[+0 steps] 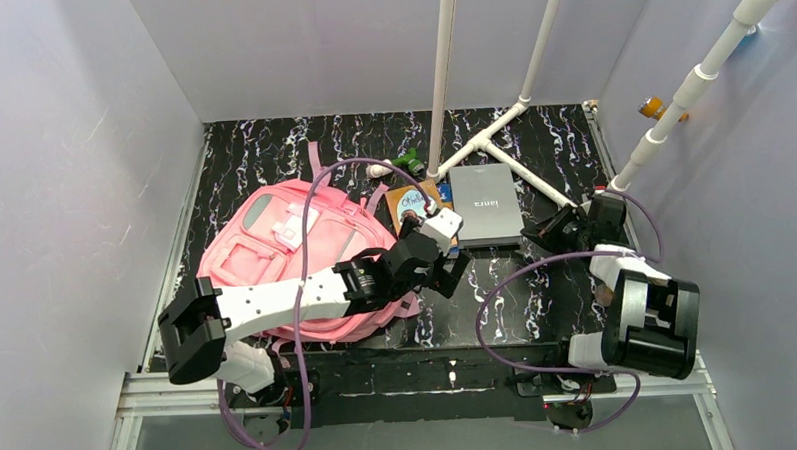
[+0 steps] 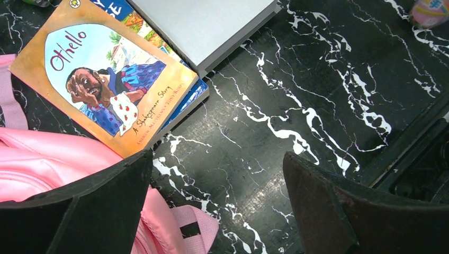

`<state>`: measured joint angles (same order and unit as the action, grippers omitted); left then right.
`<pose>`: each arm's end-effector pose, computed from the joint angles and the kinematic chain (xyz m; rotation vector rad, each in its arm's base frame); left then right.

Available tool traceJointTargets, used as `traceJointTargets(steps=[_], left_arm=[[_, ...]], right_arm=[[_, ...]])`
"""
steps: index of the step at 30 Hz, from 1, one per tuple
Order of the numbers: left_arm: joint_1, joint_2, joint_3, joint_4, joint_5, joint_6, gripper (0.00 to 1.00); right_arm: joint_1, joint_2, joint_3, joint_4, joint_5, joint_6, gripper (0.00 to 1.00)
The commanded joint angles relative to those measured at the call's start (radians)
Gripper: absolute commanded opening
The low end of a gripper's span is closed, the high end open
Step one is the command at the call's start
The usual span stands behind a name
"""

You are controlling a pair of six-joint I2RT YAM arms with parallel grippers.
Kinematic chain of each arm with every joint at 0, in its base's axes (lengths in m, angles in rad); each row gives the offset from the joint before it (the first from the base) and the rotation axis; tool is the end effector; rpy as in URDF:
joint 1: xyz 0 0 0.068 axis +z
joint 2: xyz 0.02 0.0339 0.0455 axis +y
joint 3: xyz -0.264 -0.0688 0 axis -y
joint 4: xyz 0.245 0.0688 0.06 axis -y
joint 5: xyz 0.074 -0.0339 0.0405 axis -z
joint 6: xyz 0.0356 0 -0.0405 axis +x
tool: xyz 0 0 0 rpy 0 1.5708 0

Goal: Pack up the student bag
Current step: Pick up the book from the center of the board.

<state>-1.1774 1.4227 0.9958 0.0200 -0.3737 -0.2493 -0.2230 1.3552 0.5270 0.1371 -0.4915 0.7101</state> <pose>0.1375 -0.2973 0.2854 0.6648 1.8776 -0.5684 0.2520 -0.0399 0.1643 0.7838 2.1534 0.8122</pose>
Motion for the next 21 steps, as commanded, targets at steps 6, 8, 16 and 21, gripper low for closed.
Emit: traceJointTargets(steps=[6,8,16,21], left_arm=[[0.003,0.189,0.128,0.039,-0.060,0.168,0.98],[0.000,0.244,0.162,0.061,-0.072,0.223,0.98],[-0.057,0.374,0.174,0.315,-0.160,0.530,0.98],[-0.084,0.486,0.228,0.438,-0.279,0.688,0.98]], right_arm=[[-0.005,-0.173,0.077,-0.296,-0.115,-0.003,0.01],[-0.006,-0.202,0.095,-0.338,-0.132,0.017,0.01],[-0.006,-0.284,0.129,-0.400,-0.162,0.115,0.01],[-0.006,-0.289,0.132,-0.424,-0.170,0.127,0.01]])
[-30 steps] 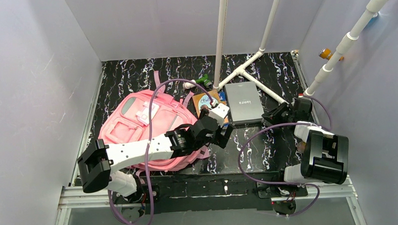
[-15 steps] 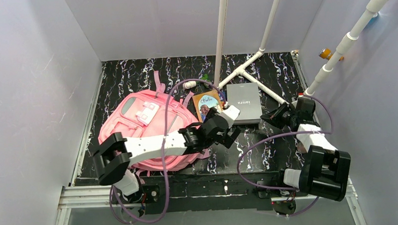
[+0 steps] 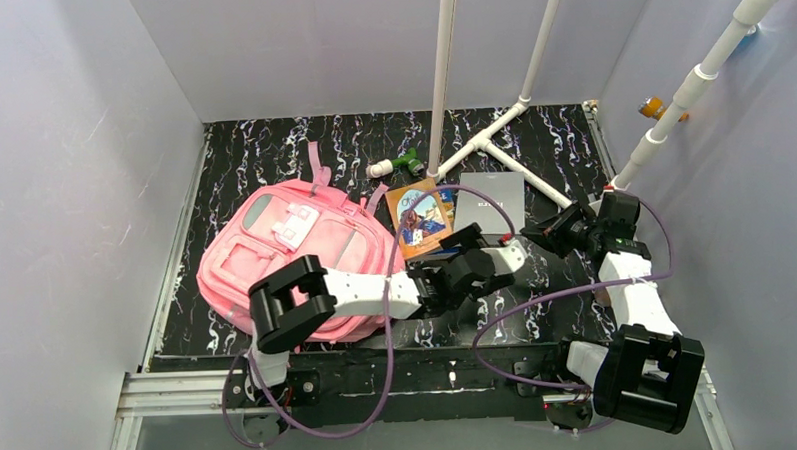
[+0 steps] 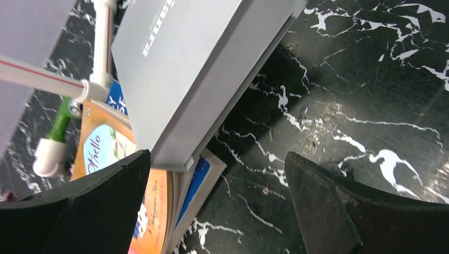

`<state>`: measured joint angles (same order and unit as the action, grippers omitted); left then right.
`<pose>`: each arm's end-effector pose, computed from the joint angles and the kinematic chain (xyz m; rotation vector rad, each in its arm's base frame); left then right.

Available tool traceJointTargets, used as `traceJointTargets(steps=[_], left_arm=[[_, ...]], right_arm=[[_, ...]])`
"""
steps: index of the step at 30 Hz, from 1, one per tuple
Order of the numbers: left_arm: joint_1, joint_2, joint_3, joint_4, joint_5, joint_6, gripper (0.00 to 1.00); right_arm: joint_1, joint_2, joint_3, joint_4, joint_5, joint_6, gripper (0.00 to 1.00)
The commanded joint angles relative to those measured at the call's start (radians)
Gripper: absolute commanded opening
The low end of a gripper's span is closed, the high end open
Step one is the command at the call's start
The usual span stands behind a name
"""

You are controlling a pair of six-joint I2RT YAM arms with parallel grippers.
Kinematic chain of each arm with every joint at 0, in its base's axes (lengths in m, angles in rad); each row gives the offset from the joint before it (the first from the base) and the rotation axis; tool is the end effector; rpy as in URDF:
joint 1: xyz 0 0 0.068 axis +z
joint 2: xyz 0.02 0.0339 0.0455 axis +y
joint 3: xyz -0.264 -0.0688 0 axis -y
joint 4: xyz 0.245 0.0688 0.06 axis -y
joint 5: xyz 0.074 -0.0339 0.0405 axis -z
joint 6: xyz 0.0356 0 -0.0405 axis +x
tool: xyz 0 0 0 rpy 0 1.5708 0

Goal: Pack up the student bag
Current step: Pick up the book from the center of the board.

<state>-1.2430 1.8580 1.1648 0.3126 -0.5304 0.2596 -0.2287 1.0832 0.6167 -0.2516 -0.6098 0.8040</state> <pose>0.1519 -0.3907 0.2174 1.0243 1.6000 -0.1498 0.2187 -0.0300 0.2222 0.8513 2.1667 0.9924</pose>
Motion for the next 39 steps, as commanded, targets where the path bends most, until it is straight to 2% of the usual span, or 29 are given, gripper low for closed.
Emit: traceJointTargets(steps=[1,11,18,22,25,28,34,35,39], left_arm=[[-0.021,0.068,0.062,0.169,-0.122,0.204,0.98],[-0.027,0.195,0.183,0.266,-0.231,0.391,0.98],[-0.023,0.273,0.246,0.267,-0.209,0.475,0.98],[-0.009,0.310,0.276,0.267,-0.208,0.486,0.94],[0.001,0.329,0.314,0.270,-0.217,0.495,0.85],[0.002,0.334,0.338,0.281,-0.223,0.509,0.66],[0.002,0.306,0.332,0.296,-0.233,0.522,0.36],[0.002,0.293,0.321,0.295,-0.228,0.516,0.30],[0.002,0.209,0.272,0.280,-0.230,0.478,0.13]], right_arm=[[0.000,-0.019,0.039,-0.033,-0.052,0.038,0.01],[0.000,-0.034,0.057,-0.056,-0.049,0.039,0.01],[0.000,-0.038,0.064,-0.056,-0.054,0.049,0.01],[0.000,-0.043,0.075,-0.067,-0.058,0.054,0.01],[0.000,-0.050,0.077,-0.073,-0.059,0.058,0.01],[0.000,-0.061,0.079,-0.081,-0.060,0.058,0.01],[0.000,-0.076,0.116,-0.112,-0.053,0.014,0.01],[0.000,-0.074,0.132,-0.126,-0.055,-0.015,0.08],[0.001,-0.067,0.260,-0.262,-0.001,-0.207,0.53]])
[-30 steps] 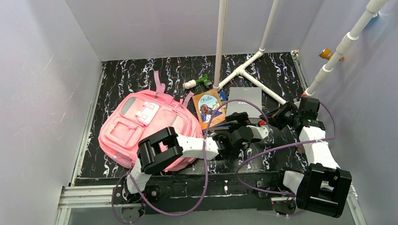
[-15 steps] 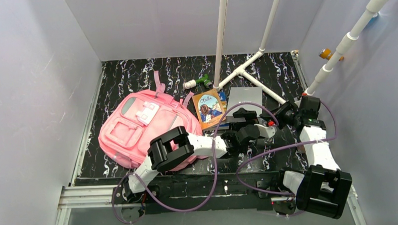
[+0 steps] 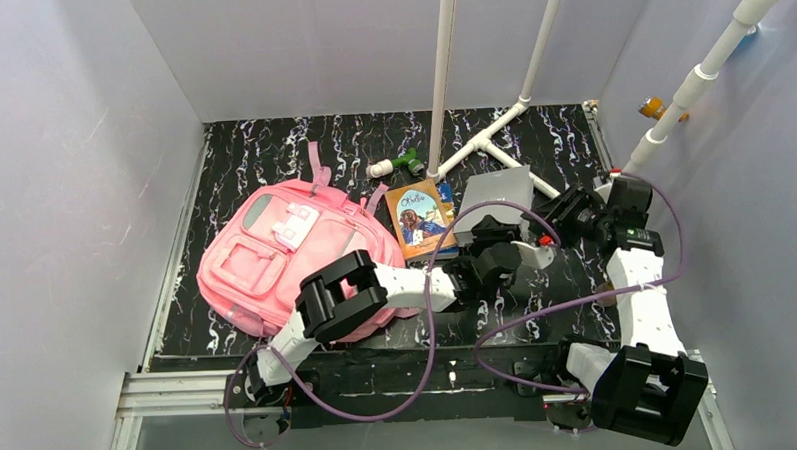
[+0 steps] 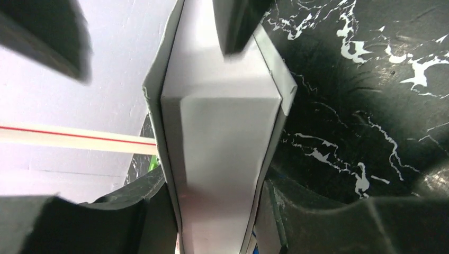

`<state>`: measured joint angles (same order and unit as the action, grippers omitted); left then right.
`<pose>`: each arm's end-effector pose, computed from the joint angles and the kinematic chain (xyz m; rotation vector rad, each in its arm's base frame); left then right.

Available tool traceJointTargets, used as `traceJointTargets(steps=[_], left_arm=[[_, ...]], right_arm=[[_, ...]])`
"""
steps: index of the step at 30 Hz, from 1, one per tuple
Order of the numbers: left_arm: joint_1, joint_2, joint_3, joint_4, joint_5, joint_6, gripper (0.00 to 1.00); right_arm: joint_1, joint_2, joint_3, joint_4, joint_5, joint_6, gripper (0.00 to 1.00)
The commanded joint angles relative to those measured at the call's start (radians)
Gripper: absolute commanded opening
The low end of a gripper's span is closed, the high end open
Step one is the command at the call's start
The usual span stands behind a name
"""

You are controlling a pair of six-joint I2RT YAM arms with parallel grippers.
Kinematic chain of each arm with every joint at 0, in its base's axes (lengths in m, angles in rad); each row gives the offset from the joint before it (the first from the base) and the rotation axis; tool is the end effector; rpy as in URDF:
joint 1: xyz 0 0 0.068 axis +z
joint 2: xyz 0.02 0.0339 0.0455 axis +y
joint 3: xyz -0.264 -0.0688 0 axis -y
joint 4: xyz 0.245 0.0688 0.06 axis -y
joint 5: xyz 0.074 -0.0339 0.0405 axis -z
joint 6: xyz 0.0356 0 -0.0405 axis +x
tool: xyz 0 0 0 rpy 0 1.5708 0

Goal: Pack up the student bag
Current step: Pick up the book from the center of the board.

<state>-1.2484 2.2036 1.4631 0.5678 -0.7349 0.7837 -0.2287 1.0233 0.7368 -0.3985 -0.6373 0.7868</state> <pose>0.1799 -0.4632 0.1881 1.1039 1.3024 0.2940 0.2132 -0.0279 0.2623 0.7908 2.1494 1.0132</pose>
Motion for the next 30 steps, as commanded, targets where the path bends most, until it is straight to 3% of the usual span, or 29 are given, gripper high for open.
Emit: traceJointTargets(steps=[1,4,6,11,14,19,23,27,30], left_arm=[[0.007,-0.166,-0.035,-0.009,-0.020,-0.069,0.12],[0.008,-0.279,-0.053,-0.202,0.033,-0.208,0.09],[0.015,-0.366,-0.060,-0.347,0.128,-0.342,0.07],[0.077,-0.541,-0.018,-0.728,0.392,-0.632,0.00],[0.133,-0.645,-0.030,-0.848,0.570,-0.759,0.00],[0.270,-0.823,-0.108,-0.933,0.820,-0.948,0.00],[0.443,-0.949,-0.228,-0.887,1.036,-1.125,0.00],[0.596,-0.998,-0.275,-0.853,1.247,-1.249,0.00],[0.687,-0.966,-0.255,-0.899,1.441,-1.256,0.00]], right_arm=[[0.002,-0.009,0.180,-0.149,0.041,-0.240,0.68],[0.004,0.000,0.316,-0.204,0.066,-0.345,0.90],[0.015,0.018,0.384,-0.225,0.057,-0.404,0.96],[0.062,0.075,0.493,-0.250,0.040,-0.481,0.98],[0.127,0.128,0.558,-0.319,0.094,-0.554,0.98],[0.194,0.167,0.599,-0.359,0.163,-0.578,0.98],[0.226,0.166,0.560,-0.317,0.149,-0.542,0.98],[0.329,0.159,0.517,-0.289,0.163,-0.534,0.98],[0.395,0.144,0.487,-0.263,0.144,-0.579,0.98]])
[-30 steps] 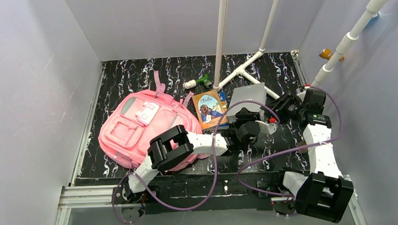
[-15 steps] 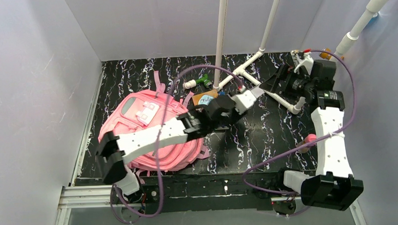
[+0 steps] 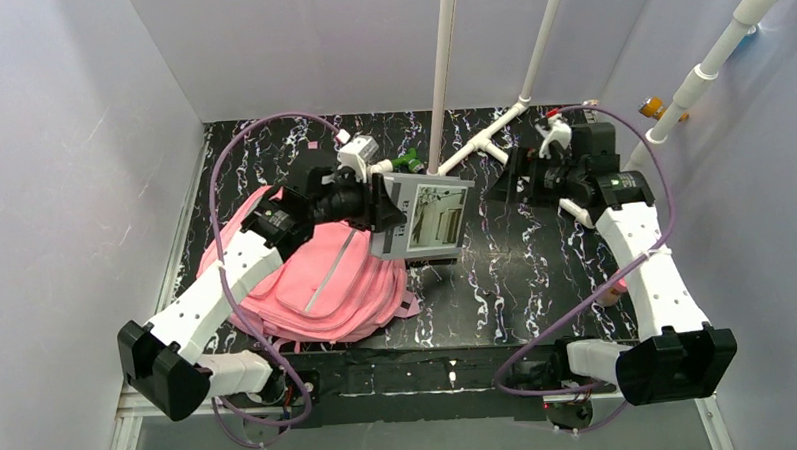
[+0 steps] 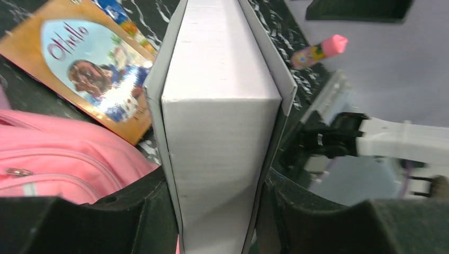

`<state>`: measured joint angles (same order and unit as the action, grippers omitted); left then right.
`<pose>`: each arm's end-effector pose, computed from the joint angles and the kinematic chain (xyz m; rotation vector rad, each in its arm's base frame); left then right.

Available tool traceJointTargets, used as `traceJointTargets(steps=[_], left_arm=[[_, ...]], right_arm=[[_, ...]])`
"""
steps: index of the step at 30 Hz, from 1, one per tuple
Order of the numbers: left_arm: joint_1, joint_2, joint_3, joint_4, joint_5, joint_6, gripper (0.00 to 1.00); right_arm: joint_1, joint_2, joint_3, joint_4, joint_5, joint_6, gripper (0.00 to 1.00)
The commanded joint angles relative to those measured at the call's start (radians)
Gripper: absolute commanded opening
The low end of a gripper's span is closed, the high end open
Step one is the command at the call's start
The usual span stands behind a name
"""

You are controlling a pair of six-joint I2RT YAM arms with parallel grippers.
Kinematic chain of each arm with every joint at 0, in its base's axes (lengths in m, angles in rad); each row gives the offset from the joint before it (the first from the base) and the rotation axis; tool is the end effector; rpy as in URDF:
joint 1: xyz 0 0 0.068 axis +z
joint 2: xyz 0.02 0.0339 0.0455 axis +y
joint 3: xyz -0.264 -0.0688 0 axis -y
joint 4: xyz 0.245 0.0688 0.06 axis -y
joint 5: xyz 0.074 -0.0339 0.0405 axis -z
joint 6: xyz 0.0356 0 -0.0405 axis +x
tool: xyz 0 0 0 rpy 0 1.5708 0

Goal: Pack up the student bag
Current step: Pick up the book from the center of the board.

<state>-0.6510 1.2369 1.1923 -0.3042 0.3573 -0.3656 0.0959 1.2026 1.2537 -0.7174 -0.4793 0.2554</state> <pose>0.2166 -0.1807 0.3752 0.5397 1.9614 -1.0063 0.2469 0.0402 0.3670 -0.0863 2.2445 0.7260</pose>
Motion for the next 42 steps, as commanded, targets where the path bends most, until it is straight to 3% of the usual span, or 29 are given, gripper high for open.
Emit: traceJointTargets(steps=[1,5,9,15,20,27,37,40,42], left_arm=[[0.119,0.024,0.030,-0.055,0.430,-0.093,0.00],[0.163,0.105,0.078,-0.193,0.678,0.028,0.00],[0.163,0.078,0.051,-0.207,0.728,0.074,0.00],[0.133,0.041,0.017,-0.208,0.799,0.111,0.01],[0.107,0.033,0.005,-0.220,0.815,0.135,0.02],[0.070,0.070,0.032,-0.287,0.793,0.178,0.02],[0.057,0.077,0.040,-0.327,0.780,0.203,0.07],[0.057,0.074,0.046,-0.334,0.746,0.197,0.17],[0.061,0.063,0.053,-0.331,0.681,0.182,0.37]], right_arm=[[0.091,-0.041,-0.036,0.066,-0.036,-0.073,0.98],[0.198,-0.038,-0.067,0.125,-0.154,-0.165,0.98],[0.359,0.044,0.009,0.057,-0.106,-0.251,0.98],[0.410,0.121,0.066,0.092,-0.383,-0.286,0.98],[0.474,0.136,0.019,0.177,-0.637,-0.184,0.98],[0.519,0.074,-0.097,0.335,-0.714,-0.029,0.93],[0.528,0.070,-0.163,0.364,-0.776,0.001,0.48],[0.529,0.057,-0.178,0.384,-0.788,0.014,0.31],[0.530,0.046,-0.188,0.405,-0.756,0.040,0.15]])
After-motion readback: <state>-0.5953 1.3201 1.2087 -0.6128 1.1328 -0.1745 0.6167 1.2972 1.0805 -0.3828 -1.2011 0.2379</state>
